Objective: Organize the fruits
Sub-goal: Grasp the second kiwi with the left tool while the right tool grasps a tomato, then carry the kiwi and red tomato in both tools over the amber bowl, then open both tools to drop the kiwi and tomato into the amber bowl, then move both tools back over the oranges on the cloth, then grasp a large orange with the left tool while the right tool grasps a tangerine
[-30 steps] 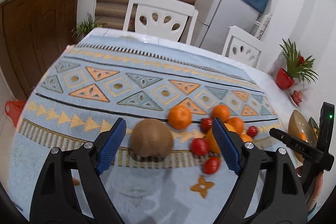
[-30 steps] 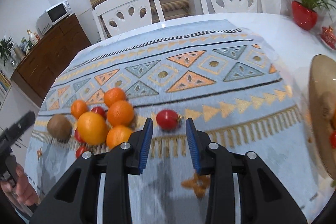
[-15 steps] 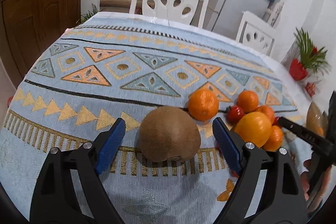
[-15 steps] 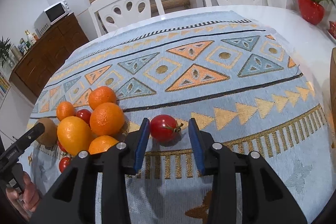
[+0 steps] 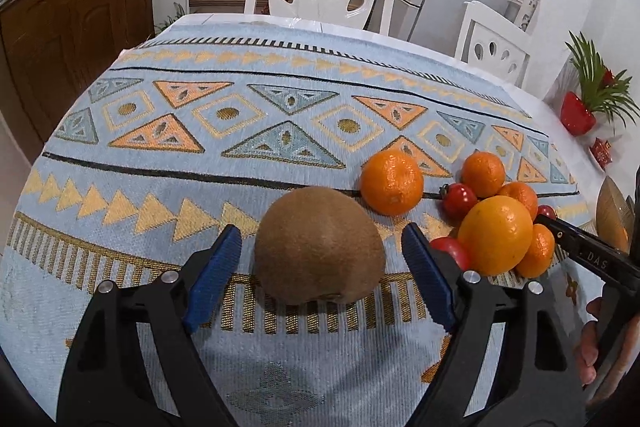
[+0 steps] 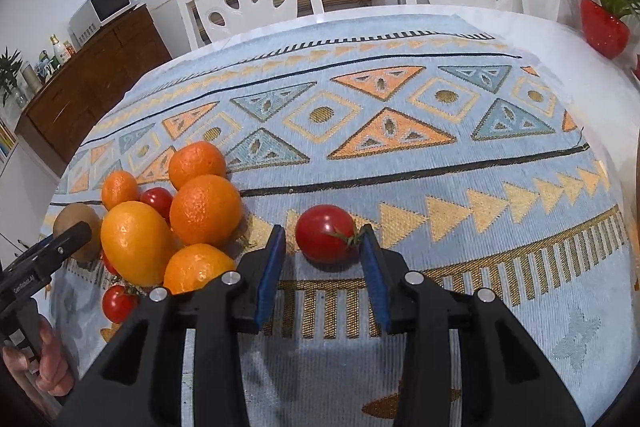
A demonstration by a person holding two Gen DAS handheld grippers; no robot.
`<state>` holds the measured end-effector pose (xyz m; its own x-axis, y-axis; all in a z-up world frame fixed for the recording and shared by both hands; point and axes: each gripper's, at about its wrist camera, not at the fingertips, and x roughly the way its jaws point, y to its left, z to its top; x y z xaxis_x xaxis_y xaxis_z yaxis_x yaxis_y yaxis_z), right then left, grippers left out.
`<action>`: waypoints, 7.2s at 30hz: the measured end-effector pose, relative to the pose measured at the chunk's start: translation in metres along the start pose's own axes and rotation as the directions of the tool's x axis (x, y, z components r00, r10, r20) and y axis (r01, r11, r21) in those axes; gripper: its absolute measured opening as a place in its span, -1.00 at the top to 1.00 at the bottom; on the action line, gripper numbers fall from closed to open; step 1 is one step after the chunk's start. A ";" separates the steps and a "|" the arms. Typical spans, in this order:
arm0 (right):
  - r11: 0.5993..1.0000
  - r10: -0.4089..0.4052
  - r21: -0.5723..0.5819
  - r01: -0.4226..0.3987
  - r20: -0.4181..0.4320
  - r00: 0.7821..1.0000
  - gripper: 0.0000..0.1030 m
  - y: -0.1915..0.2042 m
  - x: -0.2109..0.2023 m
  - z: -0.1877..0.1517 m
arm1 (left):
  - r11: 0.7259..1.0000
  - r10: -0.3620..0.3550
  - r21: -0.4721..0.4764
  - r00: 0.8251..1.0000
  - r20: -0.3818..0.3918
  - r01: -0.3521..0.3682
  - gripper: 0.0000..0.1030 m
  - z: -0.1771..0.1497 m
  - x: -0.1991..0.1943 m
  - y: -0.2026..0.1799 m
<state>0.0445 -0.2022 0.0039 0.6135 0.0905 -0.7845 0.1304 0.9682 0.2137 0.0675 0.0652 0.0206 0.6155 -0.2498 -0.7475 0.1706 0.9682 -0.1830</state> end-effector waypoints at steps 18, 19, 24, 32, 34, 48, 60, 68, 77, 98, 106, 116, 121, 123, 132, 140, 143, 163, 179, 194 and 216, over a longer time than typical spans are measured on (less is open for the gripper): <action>1.000 0.003 0.012 -0.003 0.014 1.000 0.42 -0.004 -0.004 -0.001 | 1.000 -0.002 0.003 1.000 -0.003 0.002 -0.17 -0.002 0.002 0.000; 1.000 0.003 0.013 -0.003 0.016 1.000 0.42 -0.004 -0.004 -0.001 | 1.000 -0.001 0.004 1.000 -0.001 0.001 -0.17 -0.002 0.001 0.000; 1.000 0.011 0.014 -0.011 0.032 0.999 0.42 -0.005 -0.008 -0.001 | 1.000 0.006 0.007 1.000 0.011 -0.006 -0.17 -0.002 -0.001 -0.001; 1.000 -0.011 0.018 0.009 0.110 0.994 0.42 -0.006 -0.026 -0.003 | 0.999 0.026 0.040 0.997 0.076 -0.029 -0.17 -0.005 -0.015 -0.008; 1.000 -0.025 0.022 0.023 0.115 0.993 0.42 -0.007 -0.031 -0.004 | 0.998 0.037 0.053 0.996 0.087 -0.041 -0.17 -0.006 -0.019 -0.012; 0.995 -0.059 0.093 0.045 0.157 0.986 0.42 -0.048 -0.128 -0.032 | 0.978 -0.099 0.193 0.988 0.116 0.075 -0.17 -0.016 -0.078 -0.112; 0.948 -0.210 0.289 0.133 0.255 0.944 0.42 -0.166 -0.239 -0.052 | 0.864 -0.365 0.382 0.930 0.027 0.328 -0.17 -0.023 -0.098 -0.282; 0.880 -0.299 0.444 0.169 0.240 0.924 0.42 -0.249 -0.275 -0.069 | 0.769 -0.474 0.437 0.875 -0.102 0.467 -0.17 -0.039 -0.084 -0.373; 0.859 -0.307 0.469 0.205 0.152 0.939 0.42 -0.274 -0.250 -0.079 | 0.720 -0.479 0.468 0.855 -0.196 0.511 -0.17 -0.060 -0.057 -0.429; 0.832 -0.328 0.486 0.267 0.043 0.944 0.17 -0.296 -0.223 -0.092 | 0.706 -0.440 0.476 0.851 -0.286 0.525 -0.24 -0.085 -0.010 -0.466; 0.832 -0.314 0.505 0.232 0.084 0.946 0.16 -0.291 -0.236 -0.095 | 0.703 -0.478 0.466 0.842 -0.252 0.538 -0.40 -0.071 -0.031 -0.446; 0.880 -0.299 0.420 0.221 0.130 0.945 0.15 -0.241 -0.243 -0.081 | 0.704 -0.492 0.454 0.836 -0.244 0.547 -0.41 -0.067 -0.049 -0.408; 0.906 -0.282 0.364 0.215 0.141 0.949 0.15 -0.207 -0.238 -0.073 | 0.714 -0.498 0.457 0.843 -0.202 0.531 -0.54 -0.064 -0.064 -0.382; 0.914 -0.273 0.346 0.210 0.145 0.951 0.15 -0.195 -0.236 -0.069 | 0.725 -0.496 0.450 0.848 -0.184 0.522 -0.55 -0.060 -0.069 -0.368; 0.956 -0.207 0.242 0.168 0.144 0.968 0.15 -0.136 -0.214 -0.050 | 0.778 -0.463 0.428 0.880 -0.106 0.461 -0.57 -0.039 -0.089 -0.294; 0.988 -0.117 0.111 0.105 0.106 0.987 0.15 -0.068 -0.175 -0.034 | 0.853 -0.379 0.383 0.925 -0.011 0.354 -0.57 -0.013 -0.097 -0.209; 0.996 -0.070 0.065 0.065 0.083 0.994 0.15 -0.045 -0.158 -0.029 | 0.880 -0.354 0.342 0.935 0.013 0.329 -0.59 -0.001 -0.096 -0.176; 0.973 0.180 -0.135 -0.186 -0.060 0.982 0.15 0.040 -0.041 -0.022 | 0.938 -0.309 0.150 0.950 -0.040 0.311 -0.63 0.020 -0.001 -0.083; 0.979 0.145 -0.142 -0.148 -0.032 0.989 0.03 0.045 -0.017 -0.024 | 0.945 -0.274 0.151 0.954 -0.120 0.290 -0.64 0.010 0.028 -0.091; 0.979 0.133 -0.153 -0.137 -0.039 0.990 0.09 0.047 -0.012 -0.025 | 0.943 -0.223 0.233 0.971 -0.087 0.237 -0.12 0.003 0.025 -0.106; 0.976 0.160 -0.151 -0.155 0.017 0.987 0.13 0.044 -0.025 -0.025 | 0.956 -0.265 0.123 0.964 -0.041 0.268 -0.10 0.009 0.015 -0.090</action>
<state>0.0151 -0.1558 0.0181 0.6398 0.2400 -0.7301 -0.0858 0.9664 0.2425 0.0678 -0.0257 0.0317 0.5165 -0.4962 -0.6979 0.4226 0.8565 -0.2962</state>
